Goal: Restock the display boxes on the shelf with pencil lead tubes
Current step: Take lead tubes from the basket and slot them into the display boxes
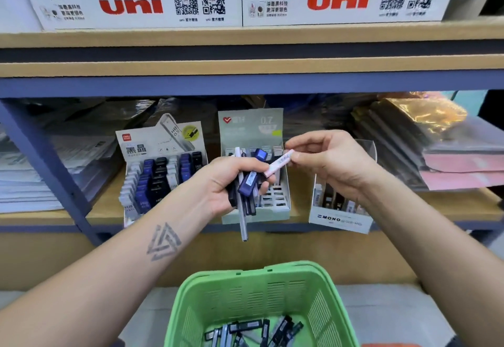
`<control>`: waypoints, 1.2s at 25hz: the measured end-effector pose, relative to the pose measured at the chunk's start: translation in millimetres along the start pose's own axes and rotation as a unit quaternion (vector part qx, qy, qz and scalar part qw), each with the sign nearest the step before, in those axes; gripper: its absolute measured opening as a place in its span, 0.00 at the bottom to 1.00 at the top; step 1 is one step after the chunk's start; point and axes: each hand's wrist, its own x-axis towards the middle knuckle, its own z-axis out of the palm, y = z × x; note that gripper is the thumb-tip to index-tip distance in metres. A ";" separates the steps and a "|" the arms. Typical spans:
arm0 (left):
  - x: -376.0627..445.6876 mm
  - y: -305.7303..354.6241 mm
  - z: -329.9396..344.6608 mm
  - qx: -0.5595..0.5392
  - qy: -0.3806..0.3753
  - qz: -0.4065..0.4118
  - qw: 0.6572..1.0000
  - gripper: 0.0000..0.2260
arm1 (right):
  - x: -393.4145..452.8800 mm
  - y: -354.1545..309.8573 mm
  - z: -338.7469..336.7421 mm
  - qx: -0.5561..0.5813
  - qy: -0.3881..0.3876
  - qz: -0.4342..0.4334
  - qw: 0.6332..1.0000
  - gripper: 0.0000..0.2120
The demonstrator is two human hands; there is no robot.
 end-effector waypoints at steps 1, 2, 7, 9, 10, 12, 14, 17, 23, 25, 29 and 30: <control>2.5 -2.7 5.2 -0.001 -0.003 -0.002 1.000 0.11 | -2.5 1.7 -6.2 -0.011 0.008 -0.009 1.000 0.09; 5.5 -5.1 9.9 0.001 -0.003 -0.004 1.000 0.12 | -4.9 3.7 -12.2 -0.017 0.014 -0.015 1.000 0.09; 17.1 -18.3 33.7 0.020 0.009 0.007 1.000 0.14 | -19.0 8.8 -38.0 -0.018 0.008 0.028 0.999 0.08; 21.9 -22.5 42.3 0.024 0.008 0.017 1.000 0.12 | -24.1 8.5 -47.5 -0.028 -0.005 0.042 0.999 0.07; 24.2 -23.8 46.3 0.024 0.008 0.023 0.999 0.11 | -26.4 7.7 -52.6 -0.032 -0.005 0.046 0.998 0.07; 28.2 -26.4 53.4 0.018 0.006 0.035 0.999 0.09 | -29.8 6.1 -62.2 -0.034 0.006 0.053 0.998 0.08; 31.1 -30.1 59.5 0.016 0.003 0.043 0.999 0.11 | -31.8 7.2 -71.0 -0.037 0.007 0.058 0.998 0.07; 37.1 -37.7 68.0 0.029 0.012 0.049 0.998 0.13 | -35.3 12.1 -82.2 -0.097 -0.036 0.057 0.993 0.07; 45.0 -47.1 77.6 0.021 0.013 0.048 0.999 0.08 | -39.5 17.1 -83.8 -0.198 -0.088 0.045 0.975 0.16; 47.1 -47.6 76.6 -0.009 0.007 0.032 0.999 0.09 | -40.7 17.5 -80.3 -0.195 -0.106 0.039 0.974 0.21; 49.7 -47.1 73.5 -0.048 -0.009 0.002 0.999 0.07 | -42.1 15.8 -80.5 -0.180 -0.098 0.041 0.978 0.32; 50.0 -47.0 73.0 -0.051 -0.010 -0.003 0.999 0.06 | -42.7 16.3 -78.8 -0.179 -0.105 0.044 0.977 0.35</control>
